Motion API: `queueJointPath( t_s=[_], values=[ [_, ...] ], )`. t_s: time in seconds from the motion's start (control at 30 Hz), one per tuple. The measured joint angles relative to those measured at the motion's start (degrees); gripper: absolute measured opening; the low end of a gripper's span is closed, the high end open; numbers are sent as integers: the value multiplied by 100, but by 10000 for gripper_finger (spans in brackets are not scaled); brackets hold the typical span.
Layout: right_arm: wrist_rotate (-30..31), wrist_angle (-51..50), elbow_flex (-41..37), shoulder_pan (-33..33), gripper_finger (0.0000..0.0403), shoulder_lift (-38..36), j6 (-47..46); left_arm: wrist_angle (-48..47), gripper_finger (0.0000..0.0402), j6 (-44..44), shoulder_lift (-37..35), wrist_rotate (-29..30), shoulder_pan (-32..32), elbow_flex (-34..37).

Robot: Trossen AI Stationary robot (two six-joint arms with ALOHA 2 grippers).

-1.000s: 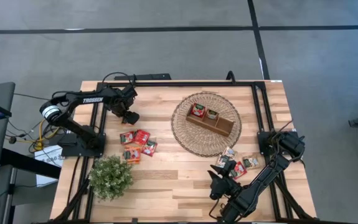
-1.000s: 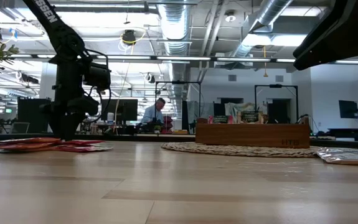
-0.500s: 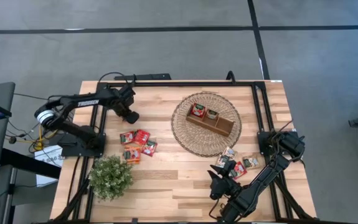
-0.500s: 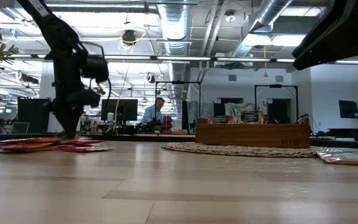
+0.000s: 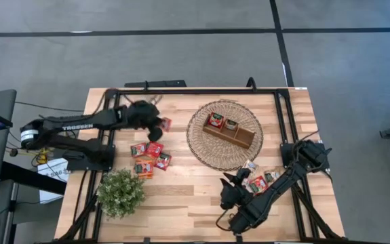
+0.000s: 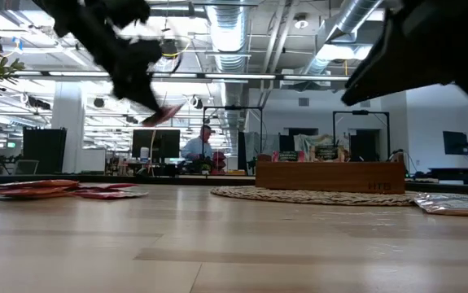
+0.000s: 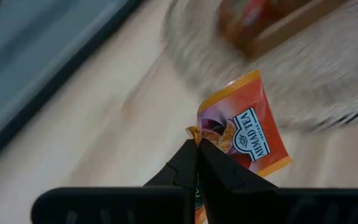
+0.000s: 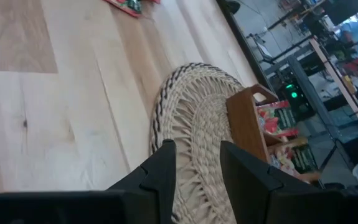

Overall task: Pick & Place Tea
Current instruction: Put the orange tea bag into the right section of the wooden organizer

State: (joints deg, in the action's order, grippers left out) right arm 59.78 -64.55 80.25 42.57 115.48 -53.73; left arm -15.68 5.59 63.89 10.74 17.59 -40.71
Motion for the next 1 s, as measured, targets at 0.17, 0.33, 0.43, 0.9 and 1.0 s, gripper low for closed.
queueJointPath(
  t_s=[0.17, 0.33, 0.43, 0.9, 1.0],
  values=[
    [-739, 519, 0, -402, 116, -194, 803, 1749, 1, -738, 497, 1073, -1229, -2],
    [-1621, 1415, -358, -838, 116, -785, 1708, 3454, 1, -2338, 1290, 2300, -2006, -7],
    [-1828, 2437, -870, -1074, 116, -1335, 2177, 4369, 1, -3359, 1833, 3095, -2249, -7],
    [-2023, 4252, -1626, -2666, 231, -2288, 3134, 5174, 1, -4838, 3423, 3535, -2768, -575],
    [-1890, 4285, -1633, -2774, 240, -1983, 3318, 5173, 1, -4866, 3551, 3515, -2892, -732]
  ],
)
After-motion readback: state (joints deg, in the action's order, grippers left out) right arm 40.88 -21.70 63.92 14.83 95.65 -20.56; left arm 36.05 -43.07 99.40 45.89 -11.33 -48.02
